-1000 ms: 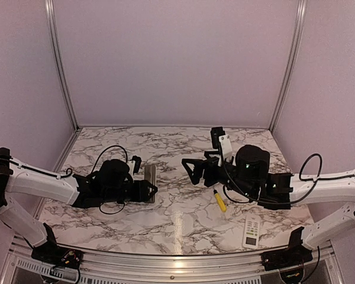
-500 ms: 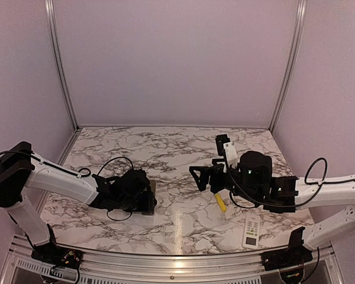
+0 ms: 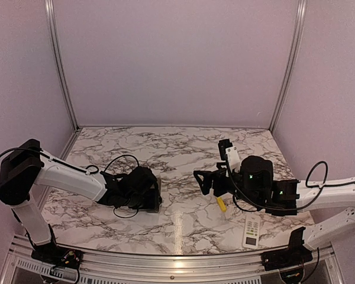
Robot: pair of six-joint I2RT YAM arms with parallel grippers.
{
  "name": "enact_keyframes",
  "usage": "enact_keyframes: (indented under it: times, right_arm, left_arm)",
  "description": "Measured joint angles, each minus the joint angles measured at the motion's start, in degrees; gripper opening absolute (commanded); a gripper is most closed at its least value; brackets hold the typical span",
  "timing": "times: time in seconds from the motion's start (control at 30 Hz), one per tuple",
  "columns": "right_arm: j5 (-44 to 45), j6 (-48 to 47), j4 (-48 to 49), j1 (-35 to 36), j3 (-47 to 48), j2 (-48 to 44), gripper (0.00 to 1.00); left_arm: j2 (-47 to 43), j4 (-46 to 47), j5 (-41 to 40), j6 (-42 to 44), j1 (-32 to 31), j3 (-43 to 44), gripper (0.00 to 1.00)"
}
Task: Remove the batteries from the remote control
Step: Place the remote control at the center of the board.
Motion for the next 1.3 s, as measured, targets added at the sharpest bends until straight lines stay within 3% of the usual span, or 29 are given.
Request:
enact_keyframes:
  times: [0.23,0.47,0.67,1.3]
  right_arm:
    - [1.31,-1.05,0.04,0.0,0.0,1.09,0.99]
    - [1.51,-1.07,0.09,0.0,0.0,1.4,0.99]
    - [1.49,-1.03,0.07,0.0,0.0,1.4,0.99]
    - [1.2,-0.94,-0.46,0.0,-0.24,1.33,0.99]
  left_arm:
    - [0.17,0.17,-0.02,0.72,-0.04,0.04,0.49]
    - [0.68,0.11,0.13,1.29,-0.04,-0.04,0.69]
    - [1.05,0.94,-0.17,1.86,-0.04,-0.26,0.78]
    - [0.33,4.74,4.44,2.29,-0.13,-1.77,0.79]
